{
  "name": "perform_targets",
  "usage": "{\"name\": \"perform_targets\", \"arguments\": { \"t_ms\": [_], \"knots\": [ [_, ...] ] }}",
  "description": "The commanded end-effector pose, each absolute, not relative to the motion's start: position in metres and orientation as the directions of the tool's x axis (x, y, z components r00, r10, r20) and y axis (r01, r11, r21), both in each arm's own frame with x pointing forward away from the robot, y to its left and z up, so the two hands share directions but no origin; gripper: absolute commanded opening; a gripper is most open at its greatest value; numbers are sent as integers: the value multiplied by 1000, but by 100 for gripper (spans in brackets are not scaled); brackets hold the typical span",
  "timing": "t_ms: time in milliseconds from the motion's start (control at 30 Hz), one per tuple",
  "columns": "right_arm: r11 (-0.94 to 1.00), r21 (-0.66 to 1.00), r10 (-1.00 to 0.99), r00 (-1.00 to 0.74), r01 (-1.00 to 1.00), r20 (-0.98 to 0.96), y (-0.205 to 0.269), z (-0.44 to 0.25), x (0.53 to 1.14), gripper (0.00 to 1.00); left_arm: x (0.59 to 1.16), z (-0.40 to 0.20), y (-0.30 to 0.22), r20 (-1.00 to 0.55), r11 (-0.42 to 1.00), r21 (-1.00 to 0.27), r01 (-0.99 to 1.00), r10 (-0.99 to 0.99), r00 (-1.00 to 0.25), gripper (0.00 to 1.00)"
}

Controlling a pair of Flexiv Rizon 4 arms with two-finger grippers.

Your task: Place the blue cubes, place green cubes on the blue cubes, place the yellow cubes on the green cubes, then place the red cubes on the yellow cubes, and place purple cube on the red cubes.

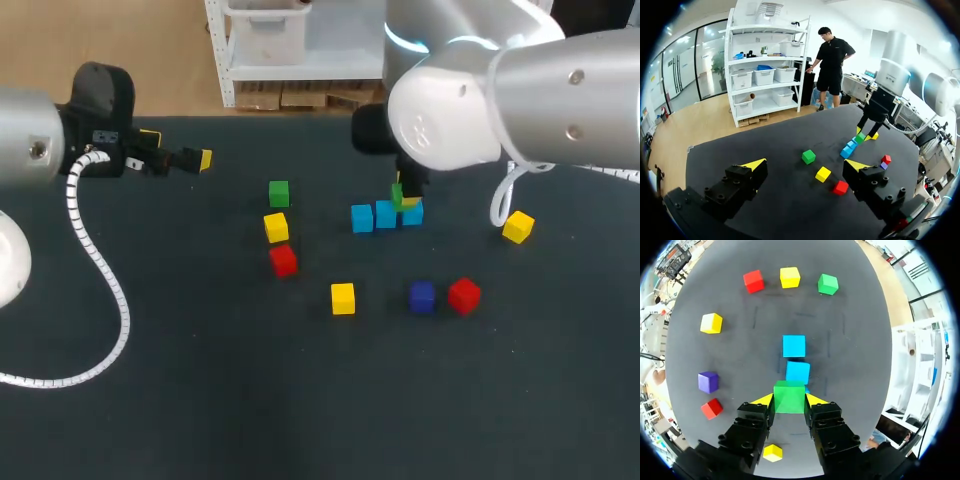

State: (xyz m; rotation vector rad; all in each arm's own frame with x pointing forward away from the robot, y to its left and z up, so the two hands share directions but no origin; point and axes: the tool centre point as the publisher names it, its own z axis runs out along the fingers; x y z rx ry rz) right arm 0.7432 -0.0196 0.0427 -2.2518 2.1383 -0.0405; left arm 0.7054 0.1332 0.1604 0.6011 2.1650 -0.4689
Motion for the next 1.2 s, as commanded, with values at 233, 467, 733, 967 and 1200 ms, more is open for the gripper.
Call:
{"name": "perform_targets", "arguments": {
  "t_ms": [233, 467, 733, 967, 1200],
  "knots": [
    [-37, -31, -999, 37, -999, -4, -19, 36, 747, 0, 705, 159, 136, -801, 811, -129, 571, 255, -542, 100],
    [-22, -26, -1000, 22, -999, 3, -21, 31, 749, 0, 705, 159, 136, -801, 811, -129, 571, 255, -542, 100],
    [-16, -27, -1000, 16, -1000, 6, -22, 30, 751, 0, 705, 159, 136, -801, 811, -129, 571, 255, -542, 100],
    [-17, -28, -1000, 17, -999, -4, -20, 31, 753, 0, 705, 159, 136, -801, 811, -129, 571, 255, -542, 100],
    [-24, -32, -1000, 24, -999, 4, -19, 29, 753, 0, 705, 159, 136, -801, 811, -129, 571, 255, -542, 100]
  ]
}}
